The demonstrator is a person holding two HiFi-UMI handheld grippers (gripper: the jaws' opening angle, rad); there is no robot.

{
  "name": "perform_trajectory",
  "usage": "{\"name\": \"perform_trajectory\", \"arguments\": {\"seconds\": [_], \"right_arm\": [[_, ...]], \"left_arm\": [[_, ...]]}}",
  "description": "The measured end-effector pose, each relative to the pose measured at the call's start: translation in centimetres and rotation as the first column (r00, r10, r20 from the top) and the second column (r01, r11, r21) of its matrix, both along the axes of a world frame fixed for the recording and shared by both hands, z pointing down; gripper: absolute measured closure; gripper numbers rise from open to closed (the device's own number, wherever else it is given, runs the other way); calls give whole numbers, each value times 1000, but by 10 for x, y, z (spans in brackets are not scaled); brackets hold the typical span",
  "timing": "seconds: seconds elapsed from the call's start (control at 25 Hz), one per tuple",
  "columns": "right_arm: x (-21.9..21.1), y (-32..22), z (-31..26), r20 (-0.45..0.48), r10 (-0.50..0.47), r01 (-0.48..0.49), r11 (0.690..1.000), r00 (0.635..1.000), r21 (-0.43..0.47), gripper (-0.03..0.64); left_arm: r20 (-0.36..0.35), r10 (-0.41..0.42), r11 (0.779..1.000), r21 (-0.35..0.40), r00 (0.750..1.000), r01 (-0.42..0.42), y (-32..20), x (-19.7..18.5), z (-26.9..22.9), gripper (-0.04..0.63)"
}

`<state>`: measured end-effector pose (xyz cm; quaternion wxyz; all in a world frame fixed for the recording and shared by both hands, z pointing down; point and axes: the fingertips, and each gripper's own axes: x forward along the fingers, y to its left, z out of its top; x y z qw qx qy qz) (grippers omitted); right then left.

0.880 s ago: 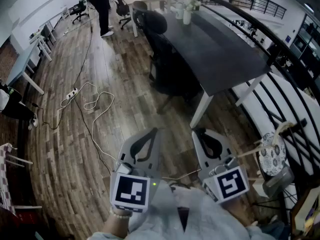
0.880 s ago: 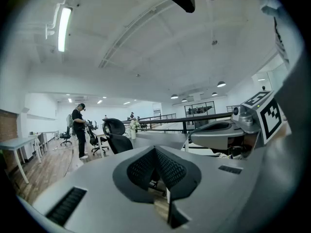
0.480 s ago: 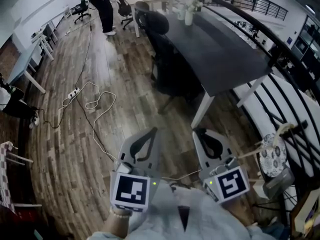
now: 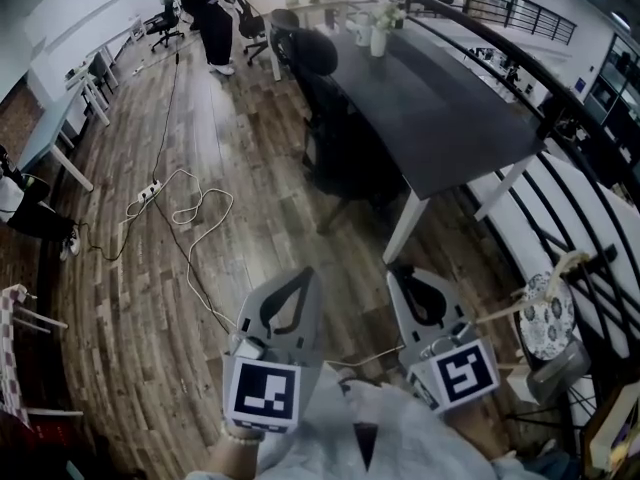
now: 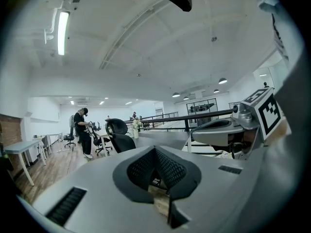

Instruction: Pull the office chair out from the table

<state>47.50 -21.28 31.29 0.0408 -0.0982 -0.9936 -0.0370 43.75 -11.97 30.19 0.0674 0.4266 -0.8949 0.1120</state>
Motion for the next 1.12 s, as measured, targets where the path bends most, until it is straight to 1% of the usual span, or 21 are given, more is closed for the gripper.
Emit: {"name": "perform_trajectory", "arguments": {"seconds": [0.2,0.36,0.56,0.68,0.8,1.12], "right_arm": [[-4,0,5,-15,1,-1,1000,1000,-19,614],[-12,9,8,-25,-32,31,999,999,-17,613],[-37,20,14,-44,-75,73,997,996,-37,612],[-59,27,14,-48,-88,86,996,995,-33,612],[-83,32,14,-47,-101,100,995,994,-17,612],[-169,48,13,-81,-116,118,993,990,20,612]], "left_arm": [[-13,-49,999,-14,999,49,15,-3,8,586],[-36,-89,996,-4,995,88,28,-12,10,586],[-41,-125,992,-18,991,124,41,-34,15,586],[-52,-140,990,-11,989,139,48,-56,17,586],[-48,-152,988,-11,987,151,53,-84,17,586],[-61,-166,986,-6,984,165,70,-171,18,586]]}}
